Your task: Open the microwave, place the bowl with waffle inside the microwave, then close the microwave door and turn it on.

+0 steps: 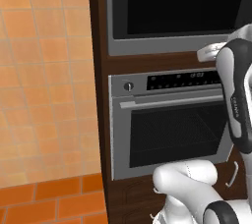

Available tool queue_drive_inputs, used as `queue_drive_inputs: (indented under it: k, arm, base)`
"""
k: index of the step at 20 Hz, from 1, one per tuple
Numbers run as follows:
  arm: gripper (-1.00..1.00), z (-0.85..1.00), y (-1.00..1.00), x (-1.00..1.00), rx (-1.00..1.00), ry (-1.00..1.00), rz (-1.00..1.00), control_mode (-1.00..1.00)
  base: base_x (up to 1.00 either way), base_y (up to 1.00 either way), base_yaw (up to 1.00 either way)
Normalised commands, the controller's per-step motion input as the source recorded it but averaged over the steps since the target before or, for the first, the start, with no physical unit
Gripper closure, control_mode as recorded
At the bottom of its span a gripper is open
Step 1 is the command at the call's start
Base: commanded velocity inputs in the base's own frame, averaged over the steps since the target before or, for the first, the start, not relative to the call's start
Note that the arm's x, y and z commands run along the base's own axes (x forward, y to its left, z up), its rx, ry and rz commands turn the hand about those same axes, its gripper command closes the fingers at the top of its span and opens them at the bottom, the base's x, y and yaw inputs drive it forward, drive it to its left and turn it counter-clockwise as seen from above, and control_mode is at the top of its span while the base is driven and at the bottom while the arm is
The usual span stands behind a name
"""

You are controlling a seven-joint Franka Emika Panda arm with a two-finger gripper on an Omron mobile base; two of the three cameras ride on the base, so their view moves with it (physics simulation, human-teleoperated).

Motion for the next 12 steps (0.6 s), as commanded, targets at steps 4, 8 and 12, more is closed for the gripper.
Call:
queue_drive_inputs:
  k: [4, 8, 12]
  arm:
    - [-1.00, 0.50, -0.18, 0.00, 0.00, -0.24, 0.00, -1.00]
    - [-1.00, 0.44, -0.10, 0.00, 0.00, -0.20, 0.00, -1.00]
    - [-1.00, 0.32, -0.01, 0.00, 0.00, -0.15, 0.00, -1.00]
  base:
    - [0.00, 0.00, 0.00]
    - [0.00, 0.00, 0.00]
    - [0.00, 0.00, 0.00]
